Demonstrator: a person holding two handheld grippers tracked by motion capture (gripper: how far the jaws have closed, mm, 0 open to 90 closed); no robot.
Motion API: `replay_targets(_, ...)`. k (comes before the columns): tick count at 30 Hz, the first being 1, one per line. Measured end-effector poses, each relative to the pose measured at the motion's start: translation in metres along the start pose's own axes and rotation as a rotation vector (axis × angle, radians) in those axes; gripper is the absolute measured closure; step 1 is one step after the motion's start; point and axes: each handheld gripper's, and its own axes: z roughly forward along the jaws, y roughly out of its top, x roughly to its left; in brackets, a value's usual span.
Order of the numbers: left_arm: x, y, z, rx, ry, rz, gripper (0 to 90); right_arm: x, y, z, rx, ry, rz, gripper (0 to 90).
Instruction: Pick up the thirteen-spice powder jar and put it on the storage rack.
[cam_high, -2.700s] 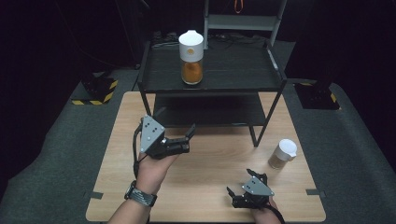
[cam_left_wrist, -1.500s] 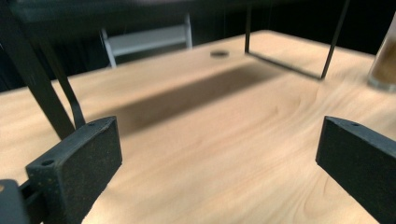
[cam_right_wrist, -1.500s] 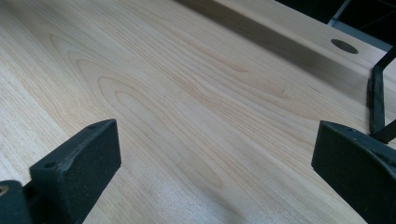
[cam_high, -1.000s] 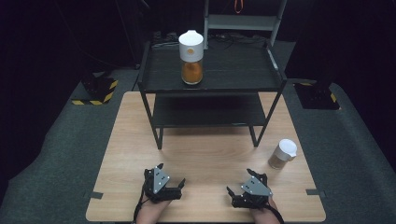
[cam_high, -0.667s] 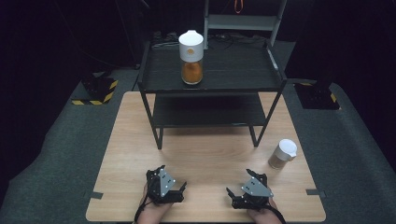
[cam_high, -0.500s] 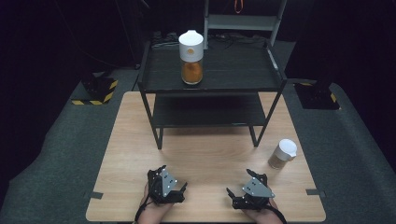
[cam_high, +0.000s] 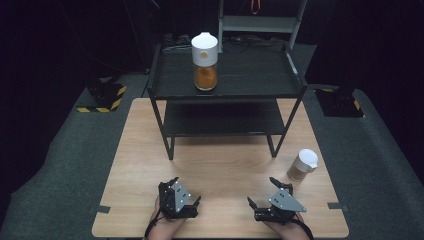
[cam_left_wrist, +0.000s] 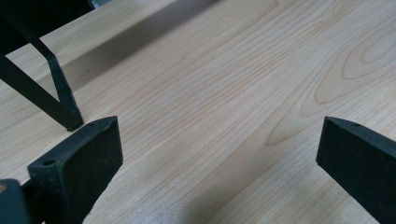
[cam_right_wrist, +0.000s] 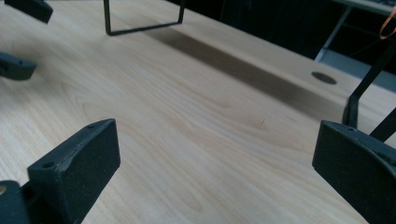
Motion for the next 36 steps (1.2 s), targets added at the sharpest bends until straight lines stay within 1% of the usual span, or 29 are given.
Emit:
replay_targets(3,0.000,0.000,0.000,0.000,-0.001,-0.003,0.5,-0.002,0.001,-0.002,-0.011,-0.008,0.008,0.0)
replay_targets(5,0.001,0.000,0.000,0.000,-0.002,-0.006,0.5,-0.004,0.001,-0.005,-0.026,-0.023,0.017,0.0)
replay_targets(8,0.002,-0.001,0.000,-0.005,-0.005,-0.012,0.5,-0.008,0.004,-0.009,-0.031,-0.027,0.022,0.0)
replay_targets(10,0.002,-0.002,-0.001,-0.009,-0.007,-0.018,0.5,-0.010,0.005,-0.011,-0.039,-0.032,0.034,0.0)
replay_targets(13,0.003,-0.002,-0.001,-0.009,-0.008,-0.019,0.5,-0.014,0.005,-0.015,-0.058,-0.038,0.049,0.0)
replay_targets(17,0.003,-0.002,-0.001,-0.010,-0.010,-0.016,0.5,-0.017,0.007,-0.019,-0.073,-0.056,0.053,0.0)
replay_targets(20,0.003,-0.002,-0.001,-0.012,-0.014,-0.008,0.5,-0.020,0.008,-0.023,-0.085,-0.079,0.060,0.0)
replay_targets(22,0.003,-0.002,-0.001,-0.013,-0.015,-0.006,0.5,-0.021,0.009,-0.028,-0.088,-0.105,0.053,0.0)
replay_targets(23,0.003,-0.002,-0.001,-0.013,-0.015,-0.007,0.5,-0.021,0.009,-0.028,-0.088,-0.105,0.053,0.0)
replay_targets(26,0.003,-0.002,-0.001,-0.012,-0.015,-0.010,0.5,-0.025,0.009,-0.032,-0.097,-0.126,0.059,0.0)
replay_targets(36,0.003,-0.002,-0.001,-0.013,-0.018,-0.001,0.5,-0.033,0.007,-0.046,-0.114,-0.204,0.064,0.0)
